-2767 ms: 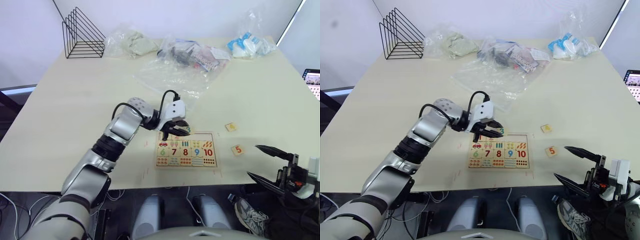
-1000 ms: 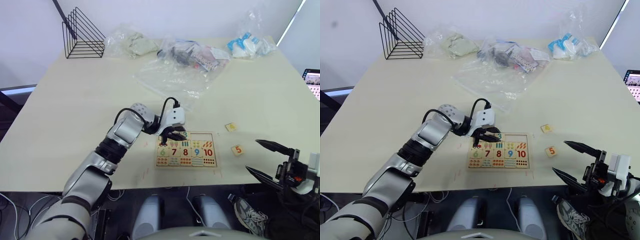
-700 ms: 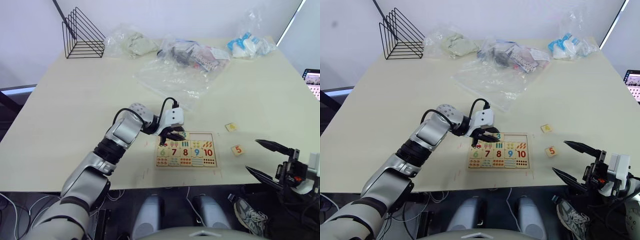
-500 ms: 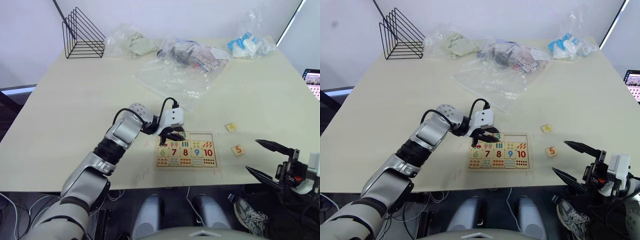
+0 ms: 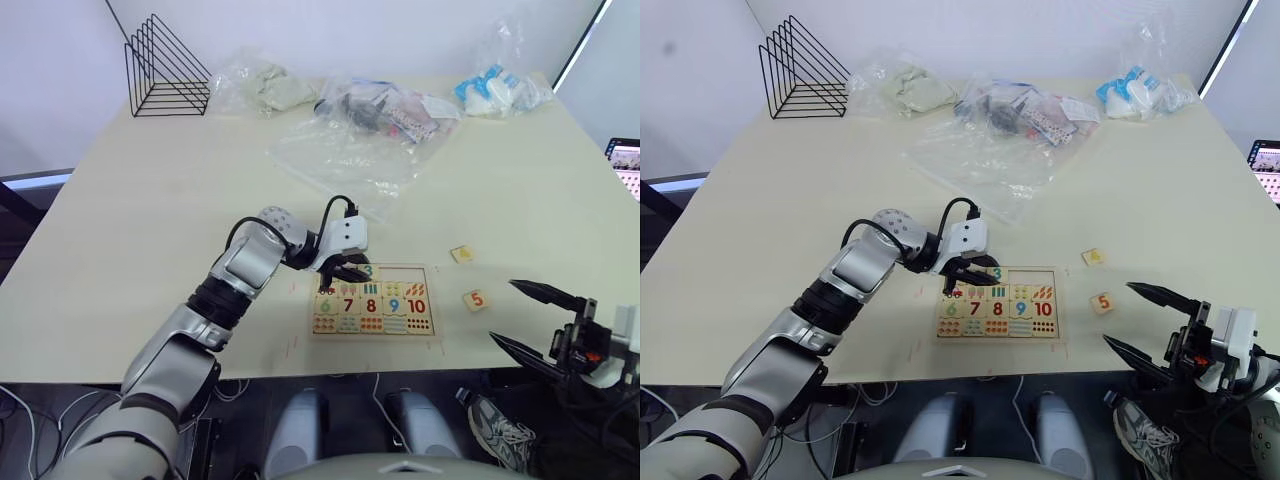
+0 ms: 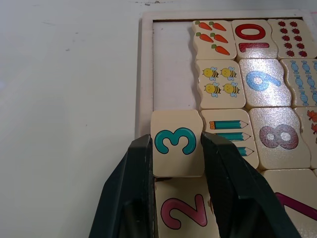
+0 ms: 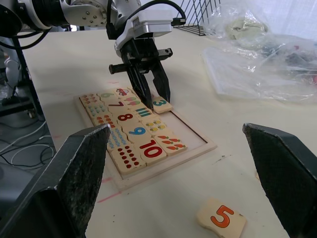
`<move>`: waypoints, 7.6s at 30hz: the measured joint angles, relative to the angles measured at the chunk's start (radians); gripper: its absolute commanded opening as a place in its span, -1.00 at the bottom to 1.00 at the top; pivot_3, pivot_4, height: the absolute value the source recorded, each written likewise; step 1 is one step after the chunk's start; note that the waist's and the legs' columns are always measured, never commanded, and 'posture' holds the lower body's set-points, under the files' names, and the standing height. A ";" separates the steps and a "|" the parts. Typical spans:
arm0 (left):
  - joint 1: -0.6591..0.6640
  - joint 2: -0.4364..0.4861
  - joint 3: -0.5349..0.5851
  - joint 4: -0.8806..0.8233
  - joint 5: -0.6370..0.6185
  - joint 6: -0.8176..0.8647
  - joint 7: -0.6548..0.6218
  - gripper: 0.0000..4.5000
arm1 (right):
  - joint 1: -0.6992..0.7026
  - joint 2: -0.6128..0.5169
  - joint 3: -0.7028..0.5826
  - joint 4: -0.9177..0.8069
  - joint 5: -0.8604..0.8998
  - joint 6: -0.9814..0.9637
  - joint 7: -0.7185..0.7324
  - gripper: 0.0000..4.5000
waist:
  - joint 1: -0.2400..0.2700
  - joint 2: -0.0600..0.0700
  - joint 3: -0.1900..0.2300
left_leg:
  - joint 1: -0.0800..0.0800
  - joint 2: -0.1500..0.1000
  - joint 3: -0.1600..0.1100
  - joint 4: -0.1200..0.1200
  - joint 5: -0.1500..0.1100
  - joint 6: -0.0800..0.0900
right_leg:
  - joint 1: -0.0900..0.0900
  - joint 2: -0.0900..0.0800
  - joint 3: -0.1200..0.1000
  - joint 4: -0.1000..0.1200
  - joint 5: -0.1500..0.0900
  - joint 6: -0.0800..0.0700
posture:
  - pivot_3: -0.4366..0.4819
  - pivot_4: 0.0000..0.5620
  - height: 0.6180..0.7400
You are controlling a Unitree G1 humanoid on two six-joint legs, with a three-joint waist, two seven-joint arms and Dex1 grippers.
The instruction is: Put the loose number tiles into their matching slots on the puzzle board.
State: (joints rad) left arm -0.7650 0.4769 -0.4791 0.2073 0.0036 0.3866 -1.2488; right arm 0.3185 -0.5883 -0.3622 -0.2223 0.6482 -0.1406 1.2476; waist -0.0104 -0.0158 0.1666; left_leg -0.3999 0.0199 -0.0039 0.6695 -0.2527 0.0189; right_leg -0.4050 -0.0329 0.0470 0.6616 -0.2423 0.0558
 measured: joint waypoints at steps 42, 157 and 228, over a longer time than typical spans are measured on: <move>-0.062 -0.022 0.160 0.039 -0.127 -0.023 -0.025 -0.04 | 0.000 0.003 0.000 -0.007 -0.004 0.005 -0.020 1.00 | 0.000 0.000 0.000 | 0.000 0.000 0.000 0.000 0.000 0.000 | 0.000 0.000 0.000 0.000 0.000 0.000 | -0.05 -0.47 1.00; 0.508 0.143 0.584 -0.178 -0.360 -0.070 0.176 -0.07 | 0.000 -0.028 -0.042 0.130 -0.061 0.046 -0.142 1.00 | -0.002 0.001 0.000 | 0.001 0.002 -0.003 -0.001 0.000 0.000 | 0.000 -0.001 0.001 0.000 0.000 0.000 | -0.05 -0.47 1.00; 1.028 0.084 0.893 -0.120 -0.516 -0.435 0.187 0.97 | -0.020 -0.026 -0.085 0.240 -0.062 0.093 -0.113 1.00 | 0.000 0.000 -0.001 | 0.002 0.003 0.002 -0.001 0.000 0.000 | 0.000 -0.003 0.001 -0.001 -0.003 -0.004 | -0.05 -0.47 1.00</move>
State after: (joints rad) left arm 0.2629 0.5614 0.4134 0.0876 -0.5121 -0.0482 -1.0614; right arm 0.2984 -0.6148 -0.4474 0.0177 0.5864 -0.0479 1.1350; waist -0.0107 -0.0154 0.1657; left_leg -0.3980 0.0233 -0.0018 0.6683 -0.2529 0.0191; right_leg -0.4049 -0.0355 0.0484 0.6606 -0.2449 0.0520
